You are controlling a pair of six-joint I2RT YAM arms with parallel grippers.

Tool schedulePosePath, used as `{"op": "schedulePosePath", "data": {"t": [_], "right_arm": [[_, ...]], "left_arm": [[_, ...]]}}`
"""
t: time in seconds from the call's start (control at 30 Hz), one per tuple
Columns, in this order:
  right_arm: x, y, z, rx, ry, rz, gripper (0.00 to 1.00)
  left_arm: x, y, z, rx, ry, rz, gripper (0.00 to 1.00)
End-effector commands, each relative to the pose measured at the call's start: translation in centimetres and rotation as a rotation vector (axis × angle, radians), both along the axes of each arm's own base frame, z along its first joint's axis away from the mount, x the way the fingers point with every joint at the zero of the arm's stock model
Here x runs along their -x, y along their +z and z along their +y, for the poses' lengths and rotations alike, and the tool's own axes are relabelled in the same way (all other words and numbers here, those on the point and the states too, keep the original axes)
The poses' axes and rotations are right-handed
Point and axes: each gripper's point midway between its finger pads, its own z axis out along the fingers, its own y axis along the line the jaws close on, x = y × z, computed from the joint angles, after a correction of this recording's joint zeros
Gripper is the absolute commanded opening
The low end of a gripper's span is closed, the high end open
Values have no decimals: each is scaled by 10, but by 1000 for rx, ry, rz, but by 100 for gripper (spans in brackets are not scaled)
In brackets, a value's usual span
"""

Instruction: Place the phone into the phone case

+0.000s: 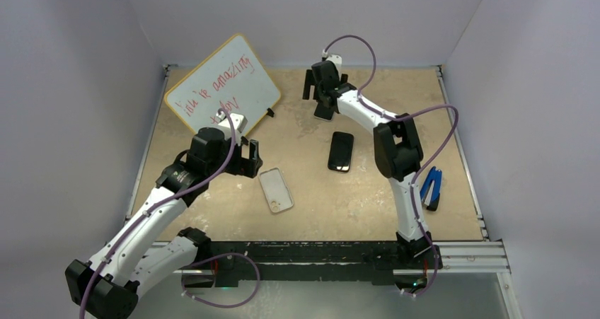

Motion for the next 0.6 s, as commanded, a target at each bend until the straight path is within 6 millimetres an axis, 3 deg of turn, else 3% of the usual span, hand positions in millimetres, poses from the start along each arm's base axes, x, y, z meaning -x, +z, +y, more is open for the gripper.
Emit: {"op": "schedulePosePath", "data": {"t": [0.0, 0.4, 0.57], "right_arm": [[-1, -6, -32, 104, -184, -13, 99], [-20, -43, -19, 27, -247, -15, 98], [-20, -60, -26, 67, -284, 0, 95]], "left_arm": [[-2, 7, 1, 7, 6, -33, 94], [-3, 8, 1, 4, 3, -40, 95], [-3, 10, 1, 5, 3, -45, 94]]}}
